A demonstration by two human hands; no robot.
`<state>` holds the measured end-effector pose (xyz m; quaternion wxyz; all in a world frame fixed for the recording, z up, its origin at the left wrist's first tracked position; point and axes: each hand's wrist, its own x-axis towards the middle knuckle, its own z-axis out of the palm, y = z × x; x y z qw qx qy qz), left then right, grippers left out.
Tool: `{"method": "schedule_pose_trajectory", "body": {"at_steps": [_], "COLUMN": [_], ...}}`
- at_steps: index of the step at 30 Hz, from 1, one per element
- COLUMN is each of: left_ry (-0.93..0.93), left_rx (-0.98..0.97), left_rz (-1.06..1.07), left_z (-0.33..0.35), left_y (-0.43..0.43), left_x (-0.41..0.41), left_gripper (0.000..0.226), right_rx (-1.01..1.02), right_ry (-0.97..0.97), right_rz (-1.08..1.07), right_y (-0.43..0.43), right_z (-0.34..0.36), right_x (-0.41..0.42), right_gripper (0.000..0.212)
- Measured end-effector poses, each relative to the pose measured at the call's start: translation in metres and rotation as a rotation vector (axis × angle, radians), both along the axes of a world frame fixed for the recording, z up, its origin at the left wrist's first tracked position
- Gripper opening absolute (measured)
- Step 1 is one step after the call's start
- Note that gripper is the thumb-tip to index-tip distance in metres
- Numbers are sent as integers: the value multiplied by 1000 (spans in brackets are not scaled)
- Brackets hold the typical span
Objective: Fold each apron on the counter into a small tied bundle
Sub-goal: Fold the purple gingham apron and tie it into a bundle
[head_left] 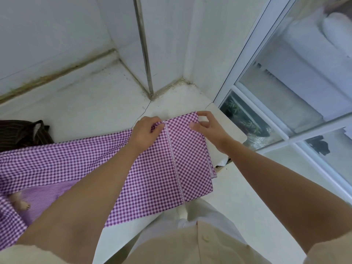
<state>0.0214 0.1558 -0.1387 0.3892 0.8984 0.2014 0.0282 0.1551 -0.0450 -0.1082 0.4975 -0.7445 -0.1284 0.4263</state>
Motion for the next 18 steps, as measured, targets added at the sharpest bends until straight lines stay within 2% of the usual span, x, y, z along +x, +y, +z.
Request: {"method": "schedule_pose_trajectory", "body": {"at_steps": [2,3,5,7,9,11,15,18], "left_ry": [15,16,16,17,15,29,188,261], "left_rx": [-64,-77,-70,-53,-23,10,190,296], "left_rz": [12,15,17,29,49,65,33,55], "left_z": [3,4,5,6,8,9,5,-5], "left_y": [0,0,-1,-2,-2,-3,-10,-7], "left_x": [0,-1,0,2,4,6,10,7], "left_gripper": [22,22,21,20,19,20,28,34], "right_rx": [-118,-200,-355,-388,-304,-268,-491,-455], "right_ry": [68,56,57,320,649,779,632,450], "right_rz": [90,176,395,471,466,460,532,417], "right_y": [-5,-8,-15,-24,-31,-34,-44,-48], "right_z": [-7,-10,-15,-16,-15,-15,-20,-26], "right_x": [-5,-7,-11,-11,-10,-9,-14,-12], "right_gripper": [78,80,69,60,55,46,50,52]}}
